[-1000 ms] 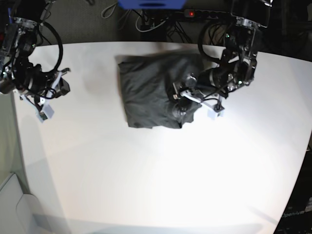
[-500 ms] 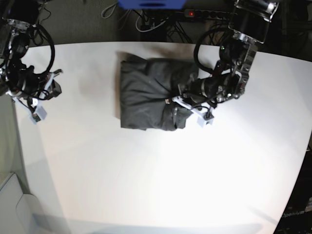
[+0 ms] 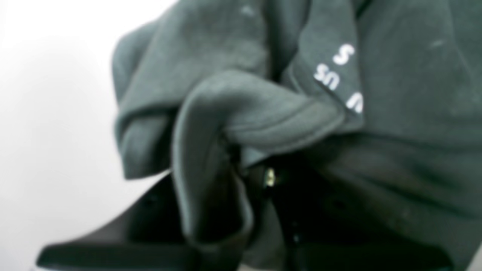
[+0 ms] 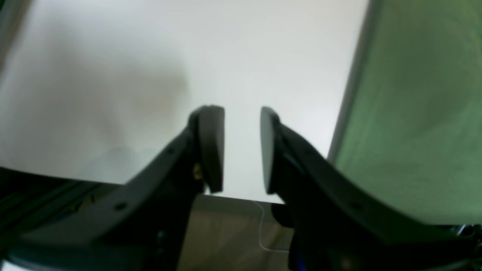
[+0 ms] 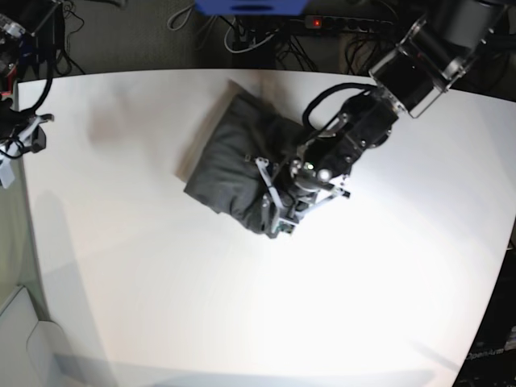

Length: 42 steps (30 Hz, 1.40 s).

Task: Layout the t-shirt on the table in an organized manner, then fold the t-shirt properly
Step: 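Press the bundle flat with the left gripper and release it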

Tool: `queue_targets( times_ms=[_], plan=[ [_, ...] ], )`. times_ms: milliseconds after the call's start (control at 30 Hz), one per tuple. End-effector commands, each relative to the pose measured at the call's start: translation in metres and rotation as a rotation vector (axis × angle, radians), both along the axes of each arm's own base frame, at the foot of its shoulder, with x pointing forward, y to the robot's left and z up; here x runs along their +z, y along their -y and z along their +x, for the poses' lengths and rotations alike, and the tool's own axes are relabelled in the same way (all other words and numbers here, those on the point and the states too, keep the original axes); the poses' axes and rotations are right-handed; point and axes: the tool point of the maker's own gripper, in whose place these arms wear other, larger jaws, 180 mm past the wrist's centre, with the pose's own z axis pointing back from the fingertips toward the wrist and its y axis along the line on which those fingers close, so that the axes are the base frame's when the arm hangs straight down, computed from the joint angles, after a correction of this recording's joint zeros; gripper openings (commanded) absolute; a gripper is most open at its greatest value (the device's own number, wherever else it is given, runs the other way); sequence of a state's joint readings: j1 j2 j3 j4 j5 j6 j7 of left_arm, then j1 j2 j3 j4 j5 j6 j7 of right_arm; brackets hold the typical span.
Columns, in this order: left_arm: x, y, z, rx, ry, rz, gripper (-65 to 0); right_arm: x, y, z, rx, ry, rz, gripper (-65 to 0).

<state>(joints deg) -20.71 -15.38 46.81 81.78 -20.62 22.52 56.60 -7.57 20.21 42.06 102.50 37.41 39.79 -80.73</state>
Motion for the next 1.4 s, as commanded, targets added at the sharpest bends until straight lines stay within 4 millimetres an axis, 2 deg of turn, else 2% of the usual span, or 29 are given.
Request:
queue_targets(
  times_ms=[0, 67, 167, 367, 533, 633, 800, 867, 1067, 1200, 1267, 1300, 1367],
  plan=[
    [0.015, 0.007, 0.012, -0.032, 0.07, 0.017, -64.8, 0.012, 0.009, 0.003, -0.001, 0.034, -0.028, -50.6],
    [0.021, 0.014, 0.016, -0.106, 0.138, 0.086, -64.8, 0.012, 0.012, -0.001, -0.015, 0.032, -0.031, -50.6],
    [0.035, 0.04, 0.021, -0.244, 0.263, 0.176, -64.8, 0.013, 0.016, -0.004, -0.028, 0.031, -0.033, -50.6],
    [0.059, 0.076, 0.027, -0.436, 0.488, 0.254, -64.8, 0.009, 0.016, -0.01, -0.027, 0.012, -0.034, -50.6],
    [0.064, 0.106, 0.022, -0.701, 0.582, 0.319, -64.8, 0.007, 0.016, -0.014, -0.027, 0.002, -0.034, -50.6],
    [0.059, 0.121, 0.022, -0.82, 0.621, 0.384, -64.8, 0.006, 0.015, -0.014, -0.027, 0.002, -0.032, -50.6],
    [0.029, 0.139, 0.027, -0.958, 0.609, 0.5, -64.8, 0.005, 0.014, -0.014, -0.029, 0.001, -0.029, -50.6],
    [0.024, 0.146, 0.028, -0.973, 0.609, 0.518, -64.8, 0.005, 0.014, -0.014, -0.028, 0.0, -0.029, -50.6],
    [0.026, 0.156, 0.03, -0.983, 0.627, 0.506, -64.6, 0.005, 0.014, -0.013, -0.024, -0.001, -0.03, -50.6],
    [0.03, 0.153, 0.035, -0.959, 0.622, 0.502, -64.3, 0.005, 0.013, -0.013, -0.022, -0.002, -0.029, -50.6],
    [0.031, 0.152, 0.036, -0.954, 0.622, 0.506, -60.8, 0.005, 0.013, -0.013, -0.022, 0.0, -0.029, -50.6],
    [0.033, 0.151, 0.039, -0.954, 0.626, 0.511, -55.9, 0.004, 0.012, -0.013, -0.021, -0.001, -0.027, -50.6],
    [0.033, 0.148, 0.041, -0.953, 0.627, 0.518, -41.6, 0.005, 0.012, -0.011, -0.021, 0.004, -0.027, -50.6]
  ],
)
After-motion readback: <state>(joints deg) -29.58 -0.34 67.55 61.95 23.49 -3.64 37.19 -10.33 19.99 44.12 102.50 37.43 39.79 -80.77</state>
